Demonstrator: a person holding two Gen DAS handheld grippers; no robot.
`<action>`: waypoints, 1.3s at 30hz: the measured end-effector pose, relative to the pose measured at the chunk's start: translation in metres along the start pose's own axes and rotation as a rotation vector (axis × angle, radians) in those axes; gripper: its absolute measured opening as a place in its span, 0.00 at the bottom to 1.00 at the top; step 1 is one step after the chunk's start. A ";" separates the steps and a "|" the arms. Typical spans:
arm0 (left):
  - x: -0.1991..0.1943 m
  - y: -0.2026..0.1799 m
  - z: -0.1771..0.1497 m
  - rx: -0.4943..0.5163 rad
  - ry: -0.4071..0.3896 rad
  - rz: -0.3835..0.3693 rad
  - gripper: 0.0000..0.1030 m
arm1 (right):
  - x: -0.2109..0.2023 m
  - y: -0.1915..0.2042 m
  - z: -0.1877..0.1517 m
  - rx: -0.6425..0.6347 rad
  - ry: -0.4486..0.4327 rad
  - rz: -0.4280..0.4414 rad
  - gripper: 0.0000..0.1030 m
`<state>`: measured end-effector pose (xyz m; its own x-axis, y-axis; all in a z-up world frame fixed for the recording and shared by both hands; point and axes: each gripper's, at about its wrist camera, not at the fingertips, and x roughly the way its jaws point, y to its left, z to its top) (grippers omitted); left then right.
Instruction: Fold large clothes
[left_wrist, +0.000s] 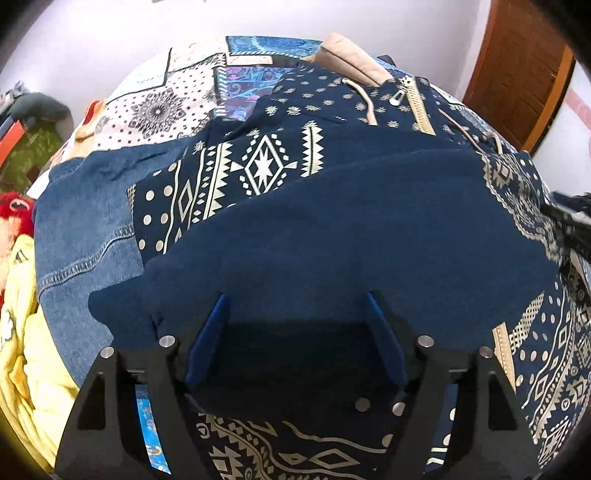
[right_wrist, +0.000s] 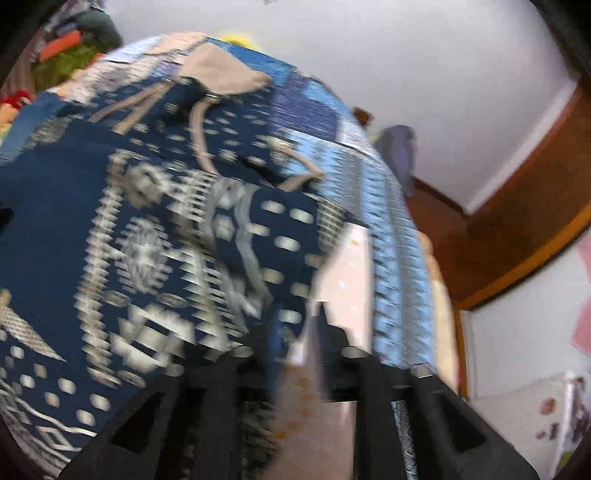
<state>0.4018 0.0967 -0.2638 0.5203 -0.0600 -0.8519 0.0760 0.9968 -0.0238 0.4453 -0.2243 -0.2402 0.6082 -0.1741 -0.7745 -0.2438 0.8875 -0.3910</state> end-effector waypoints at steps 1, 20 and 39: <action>0.001 0.001 -0.001 -0.009 0.001 0.001 0.76 | -0.001 -0.006 -0.003 0.004 -0.017 -0.087 0.91; -0.092 -0.009 0.099 0.006 -0.225 0.045 0.86 | -0.081 -0.065 0.080 0.256 -0.176 0.292 0.93; 0.066 0.014 0.215 -0.209 -0.047 -0.104 0.89 | 0.102 -0.001 0.210 0.392 0.067 0.551 0.93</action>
<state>0.6204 0.0954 -0.2078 0.5584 -0.1609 -0.8138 -0.0434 0.9740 -0.2223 0.6664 -0.1535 -0.2141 0.4224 0.3331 -0.8430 -0.2054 0.9410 0.2689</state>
